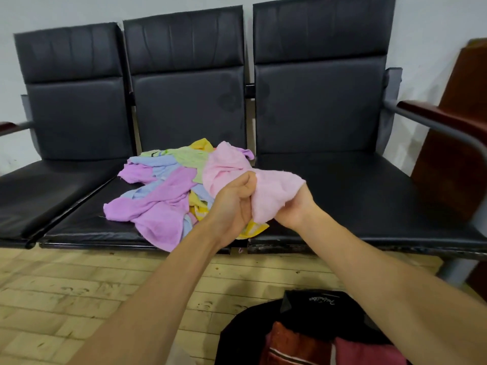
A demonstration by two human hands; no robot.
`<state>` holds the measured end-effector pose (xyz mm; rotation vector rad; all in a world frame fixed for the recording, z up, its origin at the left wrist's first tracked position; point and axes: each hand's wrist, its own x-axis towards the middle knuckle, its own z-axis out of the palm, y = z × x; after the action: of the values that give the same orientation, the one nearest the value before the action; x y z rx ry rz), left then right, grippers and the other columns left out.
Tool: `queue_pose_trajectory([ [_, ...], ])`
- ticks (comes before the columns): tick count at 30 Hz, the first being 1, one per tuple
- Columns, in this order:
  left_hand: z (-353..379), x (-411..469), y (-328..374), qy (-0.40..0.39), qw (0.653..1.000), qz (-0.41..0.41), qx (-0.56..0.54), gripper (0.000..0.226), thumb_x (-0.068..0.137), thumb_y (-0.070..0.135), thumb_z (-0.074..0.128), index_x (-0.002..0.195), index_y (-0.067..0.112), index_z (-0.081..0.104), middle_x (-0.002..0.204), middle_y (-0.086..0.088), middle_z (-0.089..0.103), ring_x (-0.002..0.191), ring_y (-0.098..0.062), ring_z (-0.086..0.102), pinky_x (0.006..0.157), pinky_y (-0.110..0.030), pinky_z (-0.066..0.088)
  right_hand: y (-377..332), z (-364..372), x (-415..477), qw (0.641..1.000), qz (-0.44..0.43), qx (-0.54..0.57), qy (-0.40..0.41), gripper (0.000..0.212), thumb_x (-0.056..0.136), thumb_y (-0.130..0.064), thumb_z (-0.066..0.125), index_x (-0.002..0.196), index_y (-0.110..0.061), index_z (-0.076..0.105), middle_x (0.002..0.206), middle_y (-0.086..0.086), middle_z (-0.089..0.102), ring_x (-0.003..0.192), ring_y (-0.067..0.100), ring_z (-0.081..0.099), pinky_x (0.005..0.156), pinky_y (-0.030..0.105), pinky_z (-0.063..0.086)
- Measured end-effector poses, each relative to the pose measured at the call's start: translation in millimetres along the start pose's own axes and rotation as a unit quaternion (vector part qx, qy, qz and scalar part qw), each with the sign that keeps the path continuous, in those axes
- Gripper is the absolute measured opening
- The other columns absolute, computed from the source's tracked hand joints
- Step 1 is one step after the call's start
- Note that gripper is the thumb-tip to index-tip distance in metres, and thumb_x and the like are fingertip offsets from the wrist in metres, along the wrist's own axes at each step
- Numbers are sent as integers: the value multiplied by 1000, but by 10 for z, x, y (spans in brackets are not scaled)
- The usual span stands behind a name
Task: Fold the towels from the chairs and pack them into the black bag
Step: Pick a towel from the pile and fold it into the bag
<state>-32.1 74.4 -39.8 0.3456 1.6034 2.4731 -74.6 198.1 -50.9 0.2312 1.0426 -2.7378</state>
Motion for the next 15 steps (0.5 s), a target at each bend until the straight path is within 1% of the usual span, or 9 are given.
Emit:
queue_pose_trajectory([
  [2,116,3,-86,-5,1000,-19,-15,31,102,15,34,117,4,59,119,-12,66,110,-24,63,92,-36,52,-126,-116,93,993,1,-111,27,46,101,-25,22,142,-10,35,143,13,43,97,15,64,74,29,53],
  [3,178,1,-148,-8,999,-30,-17,32,102,15,34,120,4,59,121,-12,66,113,-25,62,95,-38,51,-196,-175,93,981,14,-179,78,44,100,-31,25,140,-16,37,141,10,46,106,15,61,77,28,52],
  [5,270,15,-298,-20,999,-51,1,33,101,14,35,123,5,57,125,-12,64,117,-26,59,101,-43,47,-324,-253,53,852,-74,-502,126,33,97,-34,37,122,-17,51,109,1,56,90,12,58,79,29,48],
  [6,306,20,-365,-24,997,-64,24,32,101,15,36,123,7,58,125,-11,64,118,-27,59,102,-46,46,-419,-304,-19,846,-103,-499,155,30,99,-32,37,118,-14,51,99,-2,53,78,9,56,76,25,46],
  [9,395,53,-494,-1,989,-125,79,27,100,18,39,115,9,59,118,-11,67,108,-29,64,96,-43,50,-660,-416,-185,853,-126,-481,156,13,103,-20,34,103,-15,47,82,-2,44,77,11,47,70,20,41],
  [11,443,86,-562,31,986,-155,62,20,98,16,42,104,7,58,114,-16,67,102,-31,67,92,-41,53,-781,-582,-267,939,-83,-307,129,15,102,-22,41,90,-15,47,75,-2,43,70,13,47,59,23,44],
  [12,468,110,-586,47,985,-163,41,18,99,16,42,104,7,56,115,-18,66,102,-32,67,92,-42,52,-845,-691,-266,954,-85,-267,109,18,100,-24,44,86,-15,49,76,0,48,66,14,49,56,25,45],
  [13,493,133,-611,61,984,-168,16,19,100,17,41,109,6,53,118,-20,64,102,-33,66,93,-43,51,-915,-786,-332,965,-74,-230,104,19,99,-24,48,83,-15,52,75,2,52,64,15,50,57,27,44],
  [15,541,189,-667,84,979,-180,-32,30,101,22,41,125,3,43,123,-22,58,104,-35,64,90,-45,51,-995,-953,-490,959,-56,-259,96,20,95,-19,52,78,-10,59,66,5,54,57,16,52,60,30,44],
])
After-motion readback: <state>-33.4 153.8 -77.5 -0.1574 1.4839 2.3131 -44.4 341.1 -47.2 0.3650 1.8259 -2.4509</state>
